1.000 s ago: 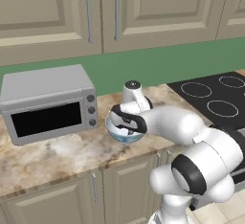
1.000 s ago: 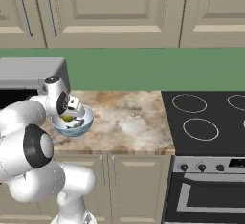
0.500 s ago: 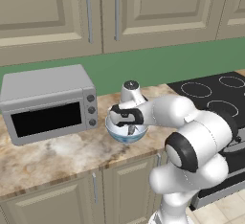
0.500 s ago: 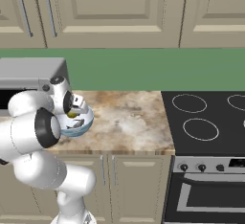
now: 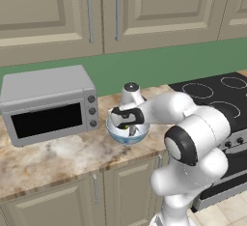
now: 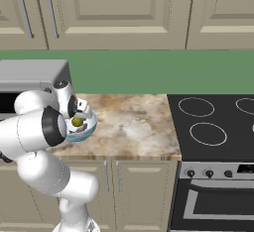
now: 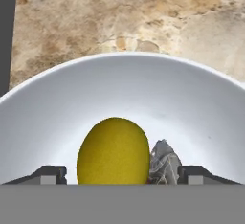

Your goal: Take the fish, lemon, and mango from the freezer and place them in the bowl on the counter.

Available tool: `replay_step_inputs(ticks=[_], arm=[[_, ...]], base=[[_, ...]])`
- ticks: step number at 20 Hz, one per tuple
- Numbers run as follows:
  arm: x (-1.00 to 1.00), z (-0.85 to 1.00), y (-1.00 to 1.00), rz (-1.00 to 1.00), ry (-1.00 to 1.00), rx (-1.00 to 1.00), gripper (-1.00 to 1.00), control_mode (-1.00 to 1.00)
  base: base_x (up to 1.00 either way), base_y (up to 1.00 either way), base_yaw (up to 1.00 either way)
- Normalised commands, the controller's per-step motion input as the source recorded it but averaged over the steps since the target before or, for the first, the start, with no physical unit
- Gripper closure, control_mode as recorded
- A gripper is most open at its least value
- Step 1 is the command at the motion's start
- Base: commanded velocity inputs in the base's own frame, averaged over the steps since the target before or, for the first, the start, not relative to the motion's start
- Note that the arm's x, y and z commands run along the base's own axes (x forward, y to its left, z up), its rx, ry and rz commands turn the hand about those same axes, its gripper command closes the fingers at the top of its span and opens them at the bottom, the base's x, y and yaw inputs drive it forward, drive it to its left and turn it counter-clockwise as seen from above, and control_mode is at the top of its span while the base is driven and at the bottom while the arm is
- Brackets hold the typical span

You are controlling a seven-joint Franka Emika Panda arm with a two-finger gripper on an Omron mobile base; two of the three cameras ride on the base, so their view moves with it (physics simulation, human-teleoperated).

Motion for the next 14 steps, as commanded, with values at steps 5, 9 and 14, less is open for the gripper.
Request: replay_step_inputs(ticks=[5,9,14], arm=[[-0.09,0.78,0.0,-0.01,-0.07,0.0,-1.0,-1.0],[-0.68,0.98,-0.01,0.0,-0.26,0.0,-1.0,-1.0],[-1.0,0.41,-0.13,0.0,-0.23,0.0,-1.0,-1.0]], base=[[0.0,0.0,0.0],[0.0,0.0,0.0],[0.0,0.0,0.0]])
